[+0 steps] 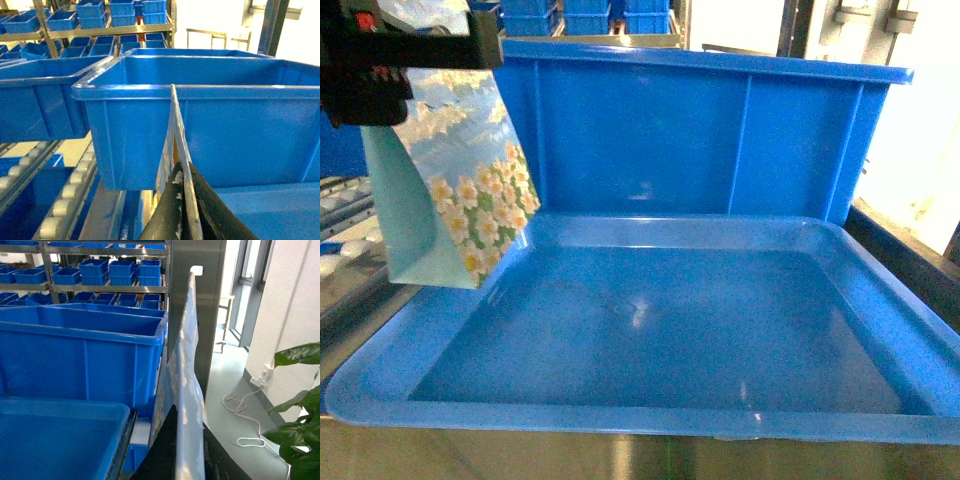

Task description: Move flower gift bag to table near conveyor

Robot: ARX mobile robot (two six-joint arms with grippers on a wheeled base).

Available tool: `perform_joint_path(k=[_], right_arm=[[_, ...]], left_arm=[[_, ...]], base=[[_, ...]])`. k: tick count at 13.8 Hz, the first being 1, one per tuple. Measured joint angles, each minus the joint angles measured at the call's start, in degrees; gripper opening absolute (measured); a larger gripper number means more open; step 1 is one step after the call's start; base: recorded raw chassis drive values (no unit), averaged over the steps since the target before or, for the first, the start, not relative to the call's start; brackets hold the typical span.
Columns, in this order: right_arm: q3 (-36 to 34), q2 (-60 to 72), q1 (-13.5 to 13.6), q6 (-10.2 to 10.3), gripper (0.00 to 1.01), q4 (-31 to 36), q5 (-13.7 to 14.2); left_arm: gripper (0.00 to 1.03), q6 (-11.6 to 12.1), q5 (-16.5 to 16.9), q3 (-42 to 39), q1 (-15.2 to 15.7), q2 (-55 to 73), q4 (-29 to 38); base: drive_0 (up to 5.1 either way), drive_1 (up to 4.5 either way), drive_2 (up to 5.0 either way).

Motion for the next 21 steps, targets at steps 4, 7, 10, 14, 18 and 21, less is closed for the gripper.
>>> perform_joint_path(k=[4,7,10,14,18,21], right_arm=[[0.0,0.0,0.0,0.0,0.02,0.0,0.0],[0.0,0.0,0.0,-0.1,0.02,0.0,0.0],[0.0,0.0,0.0,-0.2,0.02,0.0,0.0],[0.0,0.0,0.0,-0.2,0.02,0.0,0.0],[0.0,0.0,0.0,-0.2,0.02,0.0,0.0],[0.0,0.0,0.0,-0.2,0.02,0.0,0.0]], left_arm=[[0.02,0.6,-0.8,-2.5,2.5,-6.1,-0.2],[0.02,3.0,1.5,-6.8,8.1,-16.3,-0.2],[0.02,5.6,1.4,-11.7,10.3,-32.2,-11.9],[0.02,8.4,-1.2,-13.9,9.1,-50.4,-23.1],[0.02,9.0,-1.0,-14.0,9.0,-49.4,-23.5],[0.02,9.2,-1.1,-14.0,9.0,-49.5,-23.5]], base=[[0.0,0.0,0.0],[0.0,0.0,0.0],[0.0,0.0,0.0],[-2.1,1.36,0.9],[-4.8,2.3,2.8],[-4.6,0.83,3.9]])
